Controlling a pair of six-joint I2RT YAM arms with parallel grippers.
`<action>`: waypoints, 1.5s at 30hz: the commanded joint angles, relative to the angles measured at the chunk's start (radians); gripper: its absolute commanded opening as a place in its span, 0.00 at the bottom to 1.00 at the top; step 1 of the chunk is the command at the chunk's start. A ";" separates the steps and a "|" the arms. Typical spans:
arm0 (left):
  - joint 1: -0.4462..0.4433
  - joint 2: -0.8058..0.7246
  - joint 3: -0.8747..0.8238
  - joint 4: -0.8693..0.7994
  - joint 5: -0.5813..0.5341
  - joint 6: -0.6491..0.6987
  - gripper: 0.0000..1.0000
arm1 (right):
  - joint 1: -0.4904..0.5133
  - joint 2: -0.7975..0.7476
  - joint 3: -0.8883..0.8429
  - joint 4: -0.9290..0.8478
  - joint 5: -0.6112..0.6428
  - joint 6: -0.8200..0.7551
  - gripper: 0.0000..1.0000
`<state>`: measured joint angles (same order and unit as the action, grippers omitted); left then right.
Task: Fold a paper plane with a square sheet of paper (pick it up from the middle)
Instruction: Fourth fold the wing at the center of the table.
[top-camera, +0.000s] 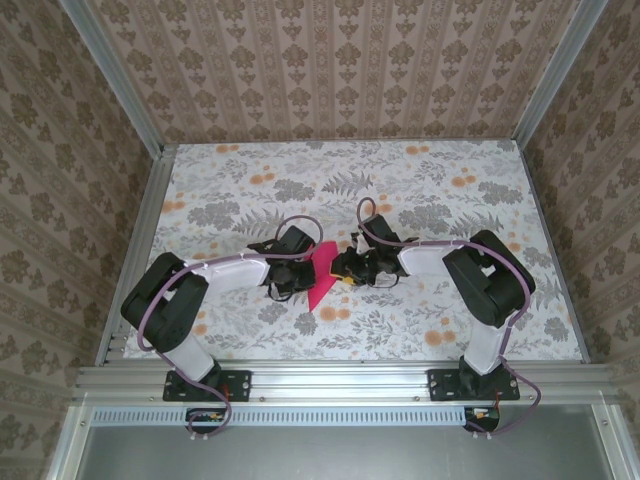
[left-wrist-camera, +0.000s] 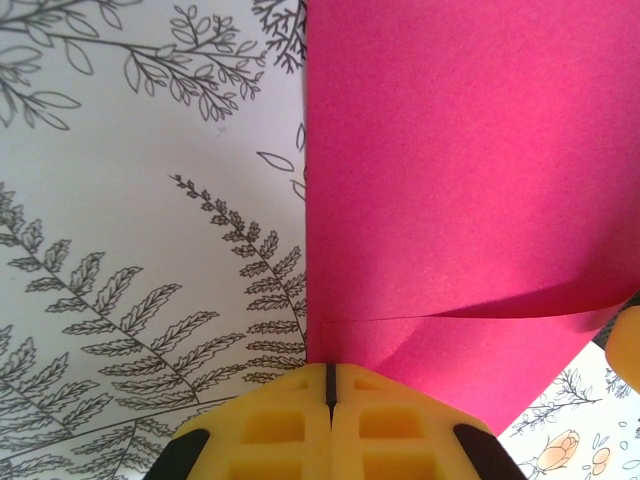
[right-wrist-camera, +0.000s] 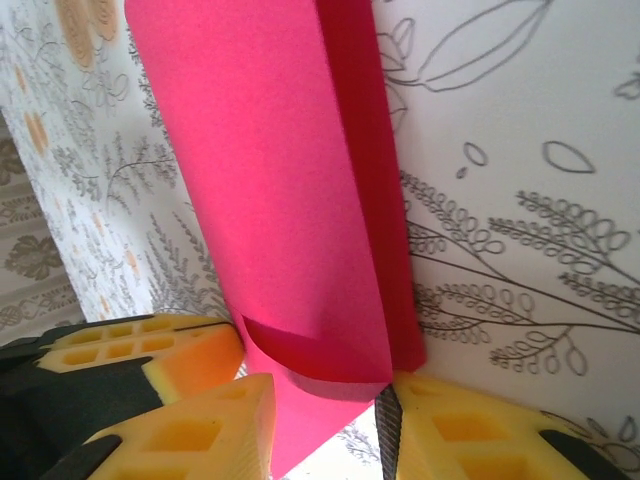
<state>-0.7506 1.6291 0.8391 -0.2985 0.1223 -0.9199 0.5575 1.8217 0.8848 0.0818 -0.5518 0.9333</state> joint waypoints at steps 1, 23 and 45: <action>0.007 -0.011 -0.014 -0.005 -0.012 -0.008 0.05 | 0.007 0.021 0.001 0.065 -0.043 0.041 0.33; 0.031 -0.047 -0.029 -0.033 -0.016 0.006 0.08 | 0.007 0.099 -0.065 0.358 -0.128 0.121 0.29; 0.034 -0.312 0.013 -0.155 -0.103 0.127 0.47 | 0.008 -0.328 -0.128 0.011 0.279 0.063 0.00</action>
<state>-0.7238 1.3647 0.8265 -0.4164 0.0650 -0.8486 0.5606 1.5532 0.7616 0.2314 -0.4026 1.0092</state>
